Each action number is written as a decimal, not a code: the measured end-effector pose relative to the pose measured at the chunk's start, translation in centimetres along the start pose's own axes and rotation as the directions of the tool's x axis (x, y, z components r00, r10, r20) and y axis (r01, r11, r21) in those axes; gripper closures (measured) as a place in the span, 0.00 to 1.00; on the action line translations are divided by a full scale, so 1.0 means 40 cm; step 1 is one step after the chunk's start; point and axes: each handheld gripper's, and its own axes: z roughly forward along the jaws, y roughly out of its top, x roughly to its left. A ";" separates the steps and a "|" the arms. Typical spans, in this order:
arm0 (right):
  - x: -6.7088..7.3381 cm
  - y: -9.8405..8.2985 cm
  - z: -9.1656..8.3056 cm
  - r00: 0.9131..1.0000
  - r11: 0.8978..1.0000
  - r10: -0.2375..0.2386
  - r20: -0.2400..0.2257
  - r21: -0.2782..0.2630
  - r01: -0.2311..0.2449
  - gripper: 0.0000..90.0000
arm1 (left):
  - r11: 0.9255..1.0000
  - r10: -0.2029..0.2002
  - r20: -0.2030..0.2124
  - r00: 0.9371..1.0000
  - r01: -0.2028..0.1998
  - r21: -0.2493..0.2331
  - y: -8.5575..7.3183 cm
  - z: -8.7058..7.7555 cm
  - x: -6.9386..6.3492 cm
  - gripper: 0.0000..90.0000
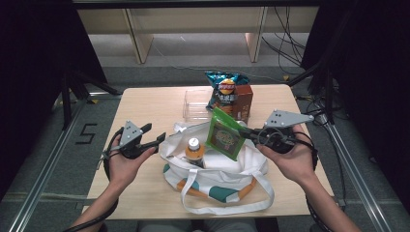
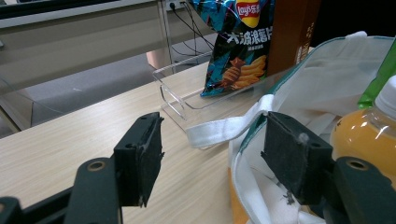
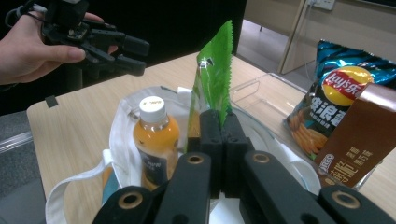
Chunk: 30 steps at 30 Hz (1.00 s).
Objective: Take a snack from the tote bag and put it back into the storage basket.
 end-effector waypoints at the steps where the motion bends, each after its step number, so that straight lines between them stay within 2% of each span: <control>1: -0.002 0.006 -0.006 1.000 1.000 -0.004 0.000 -0.007 0.004 1.00 | 1.000 0.005 0.000 1.000 -0.005 0.005 0.000 0.000 0.001 0.40; 3: -0.003 0.008 -0.011 1.000 1.000 0.000 -0.006 0.003 0.000 1.00 | 1.000 0.005 0.000 1.000 -0.005 0.004 0.000 0.000 0.001 0.40; 4: -0.006 0.011 -0.010 1.000 1.000 -0.019 0.008 -0.015 0.020 1.00 | 1.000 0.006 0.000 1.000 -0.006 0.004 0.000 0.001 0.002 0.40; 5: -0.007 0.013 -0.012 1.000 1.000 -0.010 -0.006 0.002 0.010 1.00 | 1.000 0.006 0.006 1.000 -0.006 -0.001 0.000 0.003 0.002 0.40; 10: -0.011 0.023 -0.012 1.000 1.000 -0.021 0.004 -0.019 0.022 1.00 | 1.000 0.007 -0.003 1.000 -0.007 -0.001 0.003 -0.001 0.004 0.41; 11: -0.011 0.026 -0.012 1.000 1.000 -0.007 0.009 -0.028 0.007 1.00 | 1.000 0.006 -0.003 1.000 -0.006 -0.001 0.002 -0.001 0.004 0.40; 14: -0.013 0.031 -0.015 1.000 1.000 -0.006 0.008 -0.017 0.006 1.00 | 1.000 0.006 -0.005 1.000 -0.006 0.001 0.003 -0.003 0.003 0.41; 15: -0.021 0.036 -0.017 1.000 0.999 -0.031 0.007 -0.032 0.031 1.00 | 1.000 0.002 0.001 1.000 -0.002 -0.009 0.003 -0.001 0.002 0.41; 16: -0.017 0.037 -0.018 1.000 0.999 -0.009 0.016 -0.034 0.009 1.00 | 1.000 0.007 -0.003 1.000 -0.007 -0.003 0.004 -0.003 0.003 0.40; 17: -0.018 0.040 -0.021 1.000 1.000 -0.008 0.005 -0.028 0.008 1.00 | 1.000 0.005 -0.003 1.000 -0.005 -0.003 0.004 -0.003 0.003 0.41; 18: -0.020 0.043 -0.022 1.000 0.999 -0.021 0.020 -0.039 0.021 1.00 | 1.000 0.005 -0.004 1.000 -0.005 -0.003 0.003 -0.003 0.004 0.41; 20: -0.023 0.048 -0.021 1.000 0.999 -0.020 0.001 -0.041 0.020 1.00 | 1.000 0.002 0.000 1.000 -0.002 -0.009 0.002 0.000 0.004 0.41; 21: -0.025 0.050 -0.023 0.999 0.998 -0.041 0.030 -0.045 0.042 1.00 | 1.000 0.006 -0.003 1.000 -0.006 -0.002 0.002 -0.002 0.004 0.41; 22: -0.023 0.051 -0.024 1.000 0.999 -0.016 0.014 -0.035 0.016 1.00 | 1.000 0.005 -0.004 1.000 -0.005 -0.002 0.003 -0.002 0.004 0.41; 24: -0.027 0.055 -0.023 0.999 0.998 -0.032 0.026 -0.048 0.034 1.00 | 1.000 0.006 -0.005 1.000 -0.006 -0.002 0.003 -0.002 0.005 0.41; 25: -0.023 0.055 -0.022 1.000 0.999 -0.013 0.023 -0.049 0.014 1.00 | 1.000 0.005 -0.006 1.000 -0.005 -0.003 0.003 -0.003 0.004 0.41; 27: -0.025 0.057 -0.023 1.000 0.999 -0.016 0.010 -0.043 0.016 1.00 | 1.000 0.007 -0.005 1.000 -0.007 -0.003 0.004 -0.003 0.004 0.41; 28: -0.027 0.061 -0.022 0.999 0.999 -0.023 0.030 -0.045 0.025 1.00 | 1.000 0.004 -0.002 1.000 -0.004 -0.007 0.003 -0.001 0.004 0.41; 30: -0.028 0.062 -0.020 0.999 0.999 -0.017 0.033 -0.048 0.019 1.00 | 1.000 0.001 0.000 1.000 -0.001 -0.009 0.002 0.000 0.004 0.41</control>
